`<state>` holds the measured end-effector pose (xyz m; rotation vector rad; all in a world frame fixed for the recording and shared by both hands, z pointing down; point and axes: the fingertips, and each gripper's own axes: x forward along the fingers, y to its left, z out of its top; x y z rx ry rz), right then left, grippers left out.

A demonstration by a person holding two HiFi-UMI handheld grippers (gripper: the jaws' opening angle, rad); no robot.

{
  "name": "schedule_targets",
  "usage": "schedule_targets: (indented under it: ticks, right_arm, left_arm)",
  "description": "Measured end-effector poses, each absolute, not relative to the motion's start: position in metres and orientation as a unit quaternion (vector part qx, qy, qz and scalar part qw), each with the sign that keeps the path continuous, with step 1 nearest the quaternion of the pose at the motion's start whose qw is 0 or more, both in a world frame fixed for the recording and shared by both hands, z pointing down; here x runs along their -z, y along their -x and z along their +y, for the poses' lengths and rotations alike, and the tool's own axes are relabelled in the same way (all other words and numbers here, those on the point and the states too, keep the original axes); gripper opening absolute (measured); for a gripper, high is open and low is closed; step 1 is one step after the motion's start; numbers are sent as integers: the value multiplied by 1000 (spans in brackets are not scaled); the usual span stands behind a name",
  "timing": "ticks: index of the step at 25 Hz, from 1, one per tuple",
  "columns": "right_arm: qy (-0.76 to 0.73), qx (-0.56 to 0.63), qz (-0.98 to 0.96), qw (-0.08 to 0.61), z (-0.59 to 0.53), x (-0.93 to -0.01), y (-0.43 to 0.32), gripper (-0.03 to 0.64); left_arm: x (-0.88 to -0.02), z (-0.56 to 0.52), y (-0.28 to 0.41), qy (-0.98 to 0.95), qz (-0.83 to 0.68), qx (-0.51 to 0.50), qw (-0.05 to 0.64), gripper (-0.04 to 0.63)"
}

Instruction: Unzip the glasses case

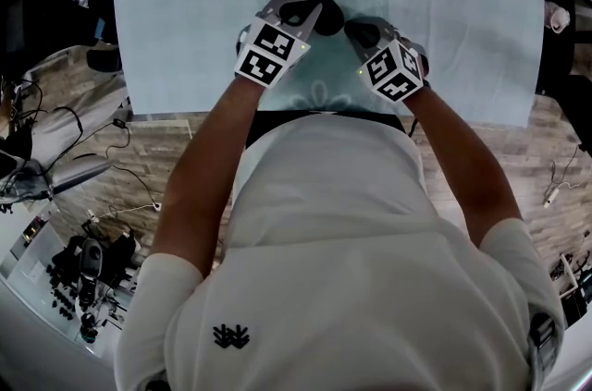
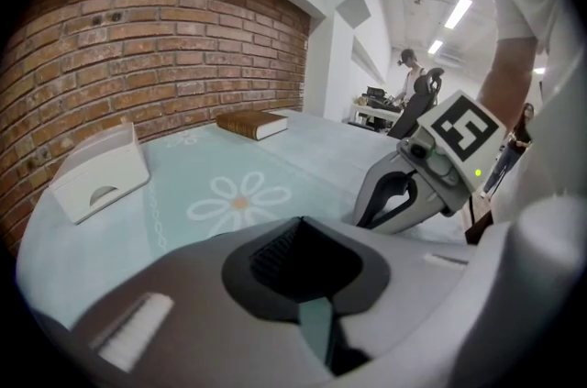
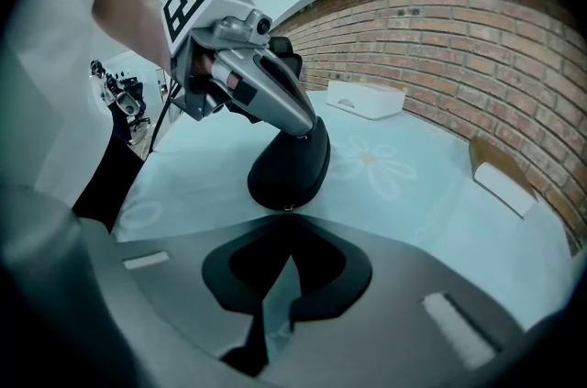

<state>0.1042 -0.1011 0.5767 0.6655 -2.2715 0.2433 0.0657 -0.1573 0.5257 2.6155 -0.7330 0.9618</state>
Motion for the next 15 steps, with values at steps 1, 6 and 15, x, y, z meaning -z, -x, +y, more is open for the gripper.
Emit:
schedule_targets:
  ticks: [1,6,15]
  right_arm:
    - [-260,-96,-886,372,-102,-576,-105,0]
    - [-252,-97,-886,376,-104,-575,-106,0]
    - [-235,-91,-889,383,-113,-575,-110,0]
  left_arm:
    - [-526,-157,-66,-900,-251,-333,126,55]
    - [-527,-158,-65,-900,-248,-332,132,55]
    - [-528,-159,-66,-904,-243,-325,136,55]
